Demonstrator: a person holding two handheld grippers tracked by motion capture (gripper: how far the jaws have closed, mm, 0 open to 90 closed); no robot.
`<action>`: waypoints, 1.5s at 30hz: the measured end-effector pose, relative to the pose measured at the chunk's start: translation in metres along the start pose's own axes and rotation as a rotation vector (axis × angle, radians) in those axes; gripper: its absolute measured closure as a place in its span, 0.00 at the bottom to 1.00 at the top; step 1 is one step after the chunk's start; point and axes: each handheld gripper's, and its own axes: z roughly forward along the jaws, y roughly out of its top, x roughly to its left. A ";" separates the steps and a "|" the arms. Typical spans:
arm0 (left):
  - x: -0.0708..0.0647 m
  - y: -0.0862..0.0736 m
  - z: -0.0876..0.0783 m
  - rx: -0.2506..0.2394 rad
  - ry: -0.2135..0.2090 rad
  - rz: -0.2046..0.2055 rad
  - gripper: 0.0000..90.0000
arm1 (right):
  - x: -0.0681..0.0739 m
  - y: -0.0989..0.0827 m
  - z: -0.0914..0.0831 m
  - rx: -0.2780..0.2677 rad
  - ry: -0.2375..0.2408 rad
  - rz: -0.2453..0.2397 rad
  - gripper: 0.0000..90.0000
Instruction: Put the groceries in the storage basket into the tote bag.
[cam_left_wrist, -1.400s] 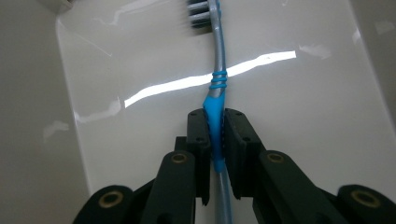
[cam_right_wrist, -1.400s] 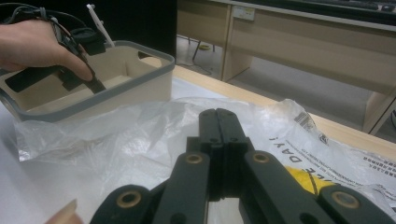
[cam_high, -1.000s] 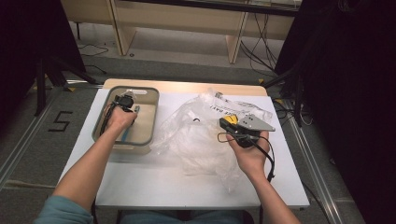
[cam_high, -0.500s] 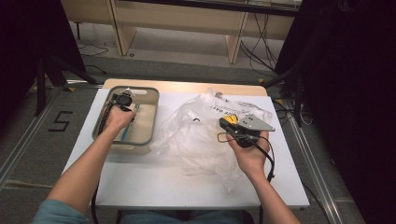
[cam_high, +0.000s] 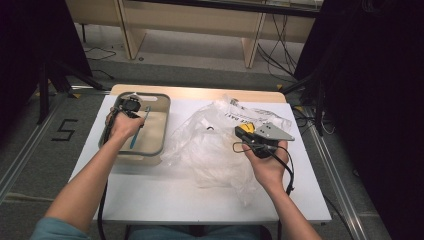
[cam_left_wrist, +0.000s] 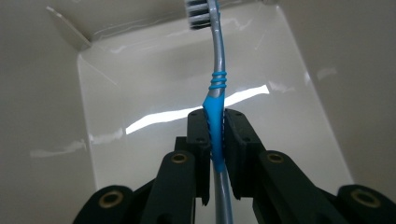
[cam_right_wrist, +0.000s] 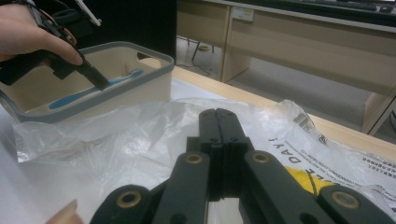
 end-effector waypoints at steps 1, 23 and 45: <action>0.000 0.000 -0.001 -0.003 0.001 0.005 0.90 | 0.000 0.000 0.000 0.000 0.000 0.000 1.00; -0.003 -0.001 -0.026 -0.102 -0.035 0.016 0.90 | 0.001 0.000 0.001 0.001 0.003 -0.001 1.00; -0.018 -0.006 -0.056 -0.182 -0.099 0.059 0.90 | 0.001 0.000 0.000 -0.003 0.001 0.001 1.00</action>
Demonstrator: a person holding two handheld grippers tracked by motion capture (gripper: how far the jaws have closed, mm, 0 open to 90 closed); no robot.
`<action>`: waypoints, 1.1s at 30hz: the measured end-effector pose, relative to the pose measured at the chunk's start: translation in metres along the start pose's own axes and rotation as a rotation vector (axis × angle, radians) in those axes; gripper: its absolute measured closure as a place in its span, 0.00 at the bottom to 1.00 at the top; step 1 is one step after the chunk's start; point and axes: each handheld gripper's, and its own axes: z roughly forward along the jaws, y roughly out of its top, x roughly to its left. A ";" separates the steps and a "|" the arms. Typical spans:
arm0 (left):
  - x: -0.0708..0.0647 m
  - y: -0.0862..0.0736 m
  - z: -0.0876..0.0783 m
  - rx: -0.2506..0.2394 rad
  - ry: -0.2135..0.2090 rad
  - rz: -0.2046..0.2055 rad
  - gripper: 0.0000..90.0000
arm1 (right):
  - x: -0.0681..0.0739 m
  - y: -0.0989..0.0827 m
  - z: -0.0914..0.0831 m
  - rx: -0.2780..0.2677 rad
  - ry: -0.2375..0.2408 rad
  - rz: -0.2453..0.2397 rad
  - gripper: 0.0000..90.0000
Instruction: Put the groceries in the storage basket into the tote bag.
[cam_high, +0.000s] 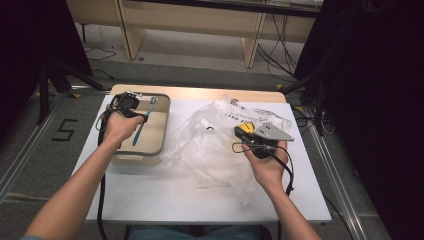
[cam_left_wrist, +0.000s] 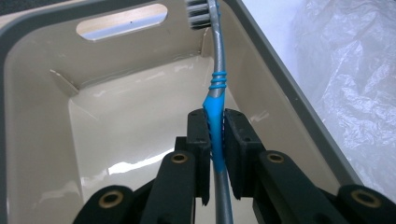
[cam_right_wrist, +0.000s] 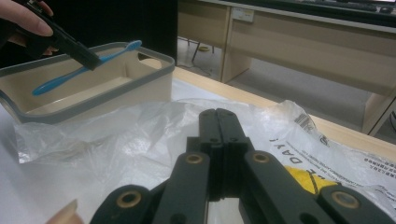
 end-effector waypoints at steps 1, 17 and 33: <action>-0.001 0.000 -0.001 -0.002 -0.001 0.000 0.90 | 0.000 0.000 0.000 0.001 0.000 0.000 1.00; -0.020 -0.001 -0.019 -0.044 -0.038 0.057 0.90 | 0.001 0.000 0.000 0.000 0.002 0.000 1.00; -0.033 -0.011 -0.037 -0.078 -0.069 0.103 0.90 | 0.000 0.001 -0.001 -0.004 0.000 0.000 1.00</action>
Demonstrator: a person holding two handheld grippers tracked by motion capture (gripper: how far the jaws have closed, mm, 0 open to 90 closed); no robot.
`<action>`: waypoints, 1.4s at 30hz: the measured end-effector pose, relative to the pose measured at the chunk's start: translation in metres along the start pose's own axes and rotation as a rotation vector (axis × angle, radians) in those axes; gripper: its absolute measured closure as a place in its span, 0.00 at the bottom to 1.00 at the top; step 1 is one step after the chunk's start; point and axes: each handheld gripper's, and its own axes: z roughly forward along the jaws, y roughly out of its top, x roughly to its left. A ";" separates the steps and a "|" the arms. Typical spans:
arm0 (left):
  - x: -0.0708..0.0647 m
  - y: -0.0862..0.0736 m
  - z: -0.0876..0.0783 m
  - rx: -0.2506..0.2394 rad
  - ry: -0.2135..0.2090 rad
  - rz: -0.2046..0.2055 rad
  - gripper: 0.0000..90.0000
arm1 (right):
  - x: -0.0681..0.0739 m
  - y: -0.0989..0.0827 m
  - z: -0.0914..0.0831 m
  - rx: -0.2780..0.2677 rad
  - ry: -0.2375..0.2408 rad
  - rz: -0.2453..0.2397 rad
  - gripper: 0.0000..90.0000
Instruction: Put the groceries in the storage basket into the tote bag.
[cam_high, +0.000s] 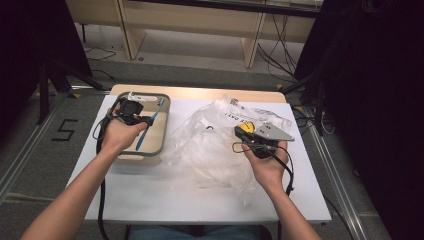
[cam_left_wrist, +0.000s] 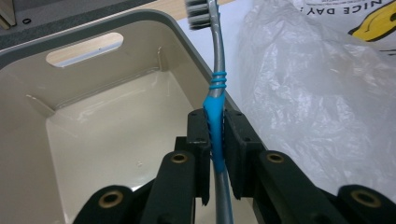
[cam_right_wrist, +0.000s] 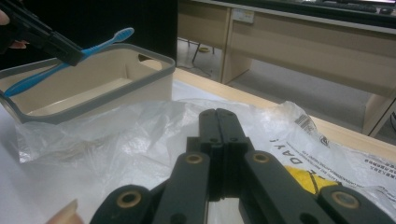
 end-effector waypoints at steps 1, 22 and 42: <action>-0.001 -0.001 -0.001 -0.004 -0.002 -0.002 0.90 | 0.000 0.000 0.000 0.001 0.001 -0.001 1.00; -0.018 -0.012 -0.017 -0.044 -0.034 0.041 0.90 | 0.001 0.000 0.000 0.002 0.001 -0.001 1.00; -0.038 -0.021 -0.027 -0.068 -0.085 0.095 0.90 | 0.001 0.000 0.000 0.001 0.002 -0.002 1.00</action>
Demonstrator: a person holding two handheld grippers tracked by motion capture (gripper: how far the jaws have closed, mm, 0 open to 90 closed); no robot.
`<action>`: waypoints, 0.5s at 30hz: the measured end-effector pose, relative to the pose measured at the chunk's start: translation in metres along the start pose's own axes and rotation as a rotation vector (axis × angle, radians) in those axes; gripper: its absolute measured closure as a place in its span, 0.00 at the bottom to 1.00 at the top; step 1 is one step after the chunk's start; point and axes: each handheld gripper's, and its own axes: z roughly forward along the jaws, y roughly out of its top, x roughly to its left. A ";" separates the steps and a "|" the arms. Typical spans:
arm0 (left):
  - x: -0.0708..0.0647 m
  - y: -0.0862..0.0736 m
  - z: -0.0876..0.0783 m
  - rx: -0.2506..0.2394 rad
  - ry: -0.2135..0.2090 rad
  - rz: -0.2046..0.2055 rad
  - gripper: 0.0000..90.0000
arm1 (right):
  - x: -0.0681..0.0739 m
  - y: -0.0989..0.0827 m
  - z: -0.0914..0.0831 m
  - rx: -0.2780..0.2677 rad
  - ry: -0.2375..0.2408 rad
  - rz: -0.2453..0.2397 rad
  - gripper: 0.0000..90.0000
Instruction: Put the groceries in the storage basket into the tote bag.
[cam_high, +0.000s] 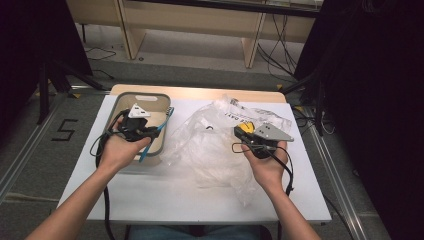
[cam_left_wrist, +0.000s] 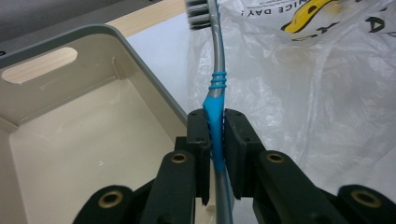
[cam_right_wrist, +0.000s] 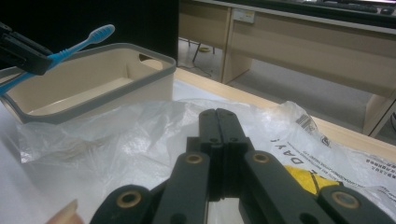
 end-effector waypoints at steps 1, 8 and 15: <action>-0.001 -0.001 0.000 -0.003 -0.007 0.000 0.90 | 0.000 0.000 0.000 0.000 0.000 -0.001 1.00; -0.008 -0.003 -0.003 -0.014 -0.019 0.015 0.90 | 0.000 0.000 0.000 0.003 0.002 0.000 1.00; -0.018 -0.006 -0.007 -0.023 -0.039 0.045 0.90 | 0.000 0.000 0.000 0.004 0.002 0.000 1.00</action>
